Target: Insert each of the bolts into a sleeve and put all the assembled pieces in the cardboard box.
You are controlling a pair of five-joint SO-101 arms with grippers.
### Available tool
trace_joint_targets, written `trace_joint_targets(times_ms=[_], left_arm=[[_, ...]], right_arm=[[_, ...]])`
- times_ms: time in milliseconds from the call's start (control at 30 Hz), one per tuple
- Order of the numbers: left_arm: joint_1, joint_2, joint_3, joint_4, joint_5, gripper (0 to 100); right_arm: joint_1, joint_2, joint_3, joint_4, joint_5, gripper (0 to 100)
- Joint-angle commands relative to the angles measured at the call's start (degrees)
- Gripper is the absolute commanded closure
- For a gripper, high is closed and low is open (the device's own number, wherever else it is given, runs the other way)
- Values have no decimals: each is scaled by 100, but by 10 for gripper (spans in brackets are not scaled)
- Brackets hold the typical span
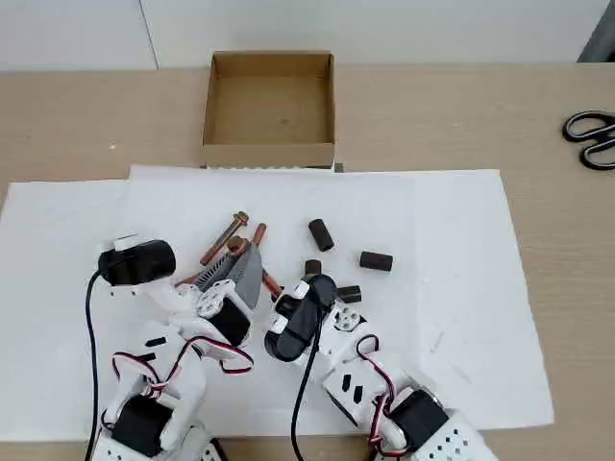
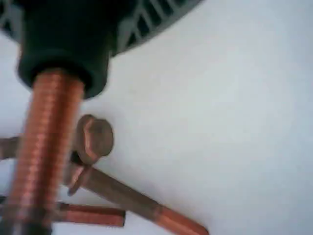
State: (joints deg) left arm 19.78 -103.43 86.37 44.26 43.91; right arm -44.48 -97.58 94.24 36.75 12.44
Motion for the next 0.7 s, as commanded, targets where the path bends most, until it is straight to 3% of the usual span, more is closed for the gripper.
trace_joint_targets(times_ms=[0, 300, 667], left_arm=[[70, -70, -13, -53, 0, 995], [1037, -70, -13, 730, -18, 995], [1108, -70, 347, 1134, -563, 995]], right_arm=[[-40, -57, -97, -163, 70, 996], [-22, -57, -334, -295, 378, 996], [-22, -57, -554, -444, 378, 996]])
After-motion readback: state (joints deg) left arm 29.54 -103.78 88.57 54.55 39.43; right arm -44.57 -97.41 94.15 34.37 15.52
